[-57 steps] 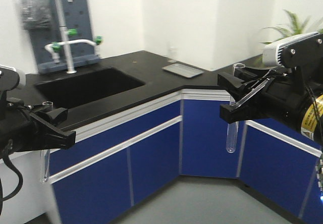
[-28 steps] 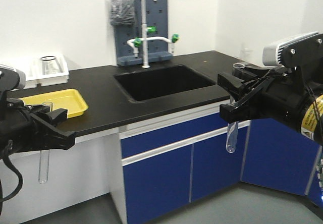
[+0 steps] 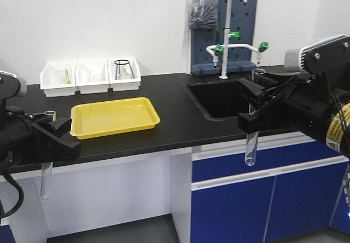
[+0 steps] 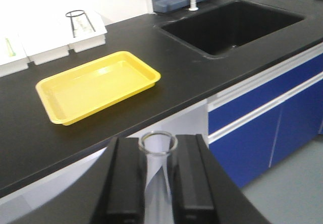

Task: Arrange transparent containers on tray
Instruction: 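Hold both test tubes while the base drives to the yellow tray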

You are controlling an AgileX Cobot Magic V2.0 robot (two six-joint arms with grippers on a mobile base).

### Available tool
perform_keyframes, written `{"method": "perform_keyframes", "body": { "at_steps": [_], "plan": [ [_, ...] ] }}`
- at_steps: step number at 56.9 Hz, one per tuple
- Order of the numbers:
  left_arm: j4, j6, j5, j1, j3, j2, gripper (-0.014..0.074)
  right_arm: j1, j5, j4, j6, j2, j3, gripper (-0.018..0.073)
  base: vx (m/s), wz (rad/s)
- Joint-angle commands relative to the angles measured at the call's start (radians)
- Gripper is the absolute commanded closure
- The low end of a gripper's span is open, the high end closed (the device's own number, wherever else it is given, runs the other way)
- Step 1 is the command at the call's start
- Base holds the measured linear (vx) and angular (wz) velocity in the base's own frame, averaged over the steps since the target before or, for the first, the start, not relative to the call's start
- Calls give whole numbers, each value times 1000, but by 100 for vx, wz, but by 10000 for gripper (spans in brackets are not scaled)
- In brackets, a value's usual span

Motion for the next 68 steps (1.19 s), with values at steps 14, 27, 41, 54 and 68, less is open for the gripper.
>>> {"method": "perform_keyframes", "body": {
  "at_steps": [14, 27, 41, 54, 68],
  "plan": [
    [4, -1, -59, -6, -30, -22, 604, 0, -39, 9, -3, -24, -32, 571, 21, 14],
    [4, -1, -59, -6, -30, -22, 604, 0, -39, 9, -3, -24, -32, 571, 29, -2],
    [4, -1, -59, -6, -30, -22, 604, 0, -39, 9, -3, -24, -32, 571, 35, -1],
    [4, -1, -59, -6, -30, -22, 604, 0, -39, 9, -3, -24, -32, 571, 38, 19],
    [4, -1, -59, -6, -30, -22, 604, 0, -40, 9, -3, -24, -32, 571, 38, 28]
  ]
}}
